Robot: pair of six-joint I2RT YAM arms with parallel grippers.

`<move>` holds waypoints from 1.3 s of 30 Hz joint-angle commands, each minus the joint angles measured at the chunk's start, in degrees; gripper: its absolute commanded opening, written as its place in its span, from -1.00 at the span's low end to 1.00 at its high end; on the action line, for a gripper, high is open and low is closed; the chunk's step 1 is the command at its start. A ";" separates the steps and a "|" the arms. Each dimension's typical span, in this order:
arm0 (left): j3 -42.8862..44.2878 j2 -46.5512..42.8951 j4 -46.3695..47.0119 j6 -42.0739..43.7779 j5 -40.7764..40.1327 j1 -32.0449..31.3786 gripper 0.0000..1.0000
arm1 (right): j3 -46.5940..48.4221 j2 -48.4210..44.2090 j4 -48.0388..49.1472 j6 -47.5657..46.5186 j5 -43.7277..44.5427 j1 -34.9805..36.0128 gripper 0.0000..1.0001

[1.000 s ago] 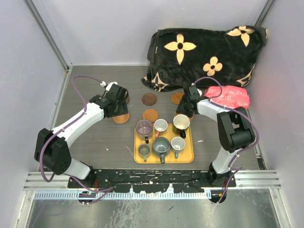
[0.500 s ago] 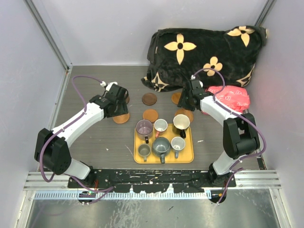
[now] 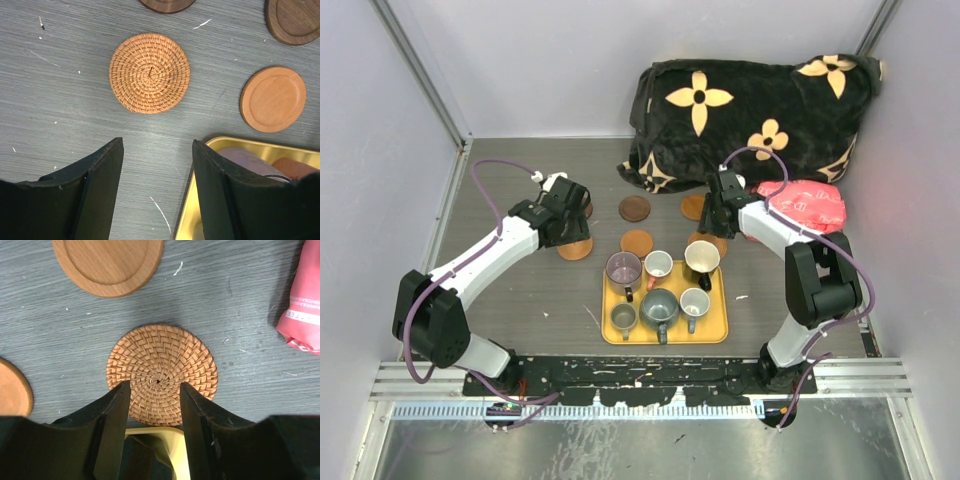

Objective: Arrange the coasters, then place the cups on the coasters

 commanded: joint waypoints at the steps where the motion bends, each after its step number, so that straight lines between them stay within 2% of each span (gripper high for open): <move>1: 0.67 -1.26 1.02 0.31 -0.70 -0.14 0.18 | 1.16 1.63 0.16 -1.46 -0.13 0.19 0.00; 16: 0.31 -1.62 1.12 0.44 -1.21 -0.14 0.18 | 1.81 7.05 1.04 -1.57 -2.85 0.49 -0.03; 26: 0.73 -1.88 1.63 0.80 -1.75 -0.10 0.19 | 4.13 9.35 1.00 -0.88 -3.35 3.75 -0.03; 39: 0.57 -1.92 1.81 0.97 -1.69 -0.06 0.19 | 6.55 11.09 -0.95 -1.19 -0.73 4.68 -0.03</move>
